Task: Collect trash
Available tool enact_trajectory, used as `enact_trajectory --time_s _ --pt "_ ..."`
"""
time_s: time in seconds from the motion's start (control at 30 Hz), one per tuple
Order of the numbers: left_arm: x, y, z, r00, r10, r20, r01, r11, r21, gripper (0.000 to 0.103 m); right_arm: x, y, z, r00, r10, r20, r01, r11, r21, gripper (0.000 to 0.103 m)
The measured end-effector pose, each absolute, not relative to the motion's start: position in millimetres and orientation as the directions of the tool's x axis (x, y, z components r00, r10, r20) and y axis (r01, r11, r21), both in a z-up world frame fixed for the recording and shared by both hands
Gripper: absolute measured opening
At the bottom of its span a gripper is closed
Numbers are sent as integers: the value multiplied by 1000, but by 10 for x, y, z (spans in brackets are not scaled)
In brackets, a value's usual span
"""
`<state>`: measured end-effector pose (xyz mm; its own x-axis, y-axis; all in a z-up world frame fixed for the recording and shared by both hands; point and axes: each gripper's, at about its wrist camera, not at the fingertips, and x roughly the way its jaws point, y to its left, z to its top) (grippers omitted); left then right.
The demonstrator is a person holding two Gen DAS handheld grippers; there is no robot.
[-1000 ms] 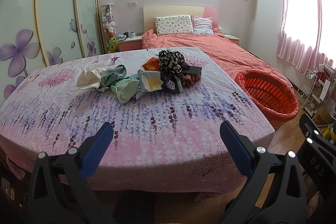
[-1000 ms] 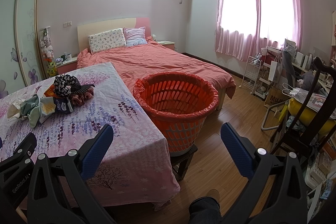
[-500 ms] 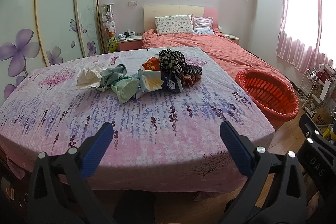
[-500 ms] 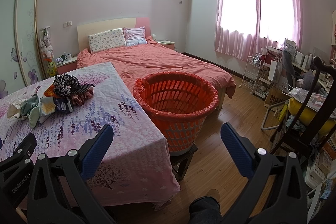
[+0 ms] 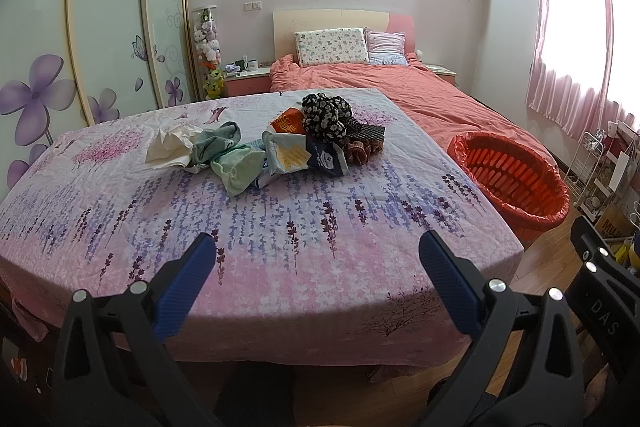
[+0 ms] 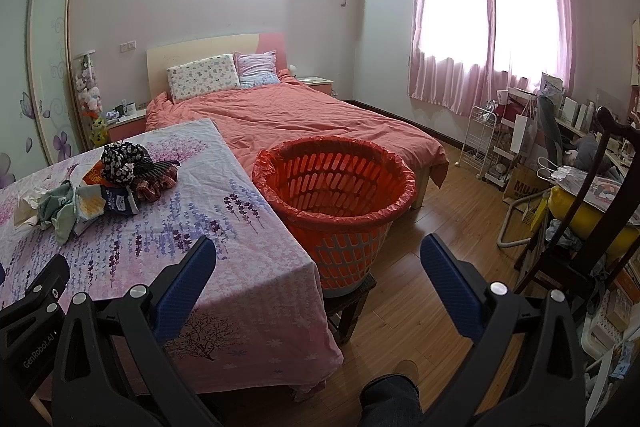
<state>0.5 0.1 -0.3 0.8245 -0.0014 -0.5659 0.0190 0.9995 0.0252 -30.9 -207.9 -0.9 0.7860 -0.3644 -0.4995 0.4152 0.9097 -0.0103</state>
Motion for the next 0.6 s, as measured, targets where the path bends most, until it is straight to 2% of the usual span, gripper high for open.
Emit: enact_trajectory --time_s 0.6 --pt "144 218 -36 822 18 -569 -19 1000 3 99 -252 -2088 -49 784 -345 -516 398 917 -9 101"
